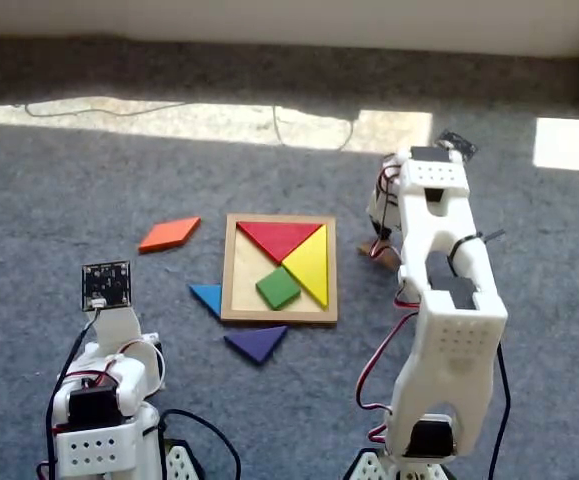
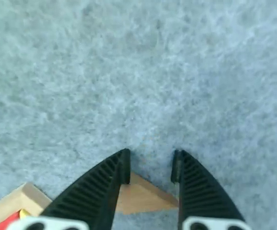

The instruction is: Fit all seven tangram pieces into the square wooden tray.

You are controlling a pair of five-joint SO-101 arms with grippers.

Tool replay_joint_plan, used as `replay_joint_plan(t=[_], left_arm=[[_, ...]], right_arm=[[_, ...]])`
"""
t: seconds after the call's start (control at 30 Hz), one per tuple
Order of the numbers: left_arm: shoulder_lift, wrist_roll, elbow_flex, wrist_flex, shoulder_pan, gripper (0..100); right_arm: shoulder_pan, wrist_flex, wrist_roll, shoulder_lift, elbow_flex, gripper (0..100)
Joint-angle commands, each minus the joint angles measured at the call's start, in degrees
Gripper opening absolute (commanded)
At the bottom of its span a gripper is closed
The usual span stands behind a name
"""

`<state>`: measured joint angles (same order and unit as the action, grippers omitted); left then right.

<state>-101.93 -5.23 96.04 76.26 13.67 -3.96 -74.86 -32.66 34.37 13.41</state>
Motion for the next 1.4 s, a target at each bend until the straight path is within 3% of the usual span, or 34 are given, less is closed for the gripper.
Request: replay_joint_plan(t=[0.0,0.27,0.57,0.73,1.03,1.37], left_arm=[[-2.2,0.3,1.2,0.3,0.6,1],[-2.2,0.3,1.2,0.3,0.6,1],[-2.2,0.3,1.2,0.3,0.6,1],[-2.2,0.3,1.2,0.3,0.6,1],[-2.2,0.3,1.2,0.3,0.6,1],[-2.2,0.3,1.2,0.3,0.6,1]], right_arm=[[0.4,-3.0,0.4,0.1,2.7,14.9],[0.4,-6.0,1.3,-0.3,3.8,14.9],[-3.9,-12.3,12.7,-8.8,10.4,14.9],[-6.5,-12.3,25.6,-11.8,6.9,14.9],[-6.8,-12.3,56.6,-12.5,3.9,15.2],[-7.3,-12.3,59.2,-0.7,4.4,15.3]])
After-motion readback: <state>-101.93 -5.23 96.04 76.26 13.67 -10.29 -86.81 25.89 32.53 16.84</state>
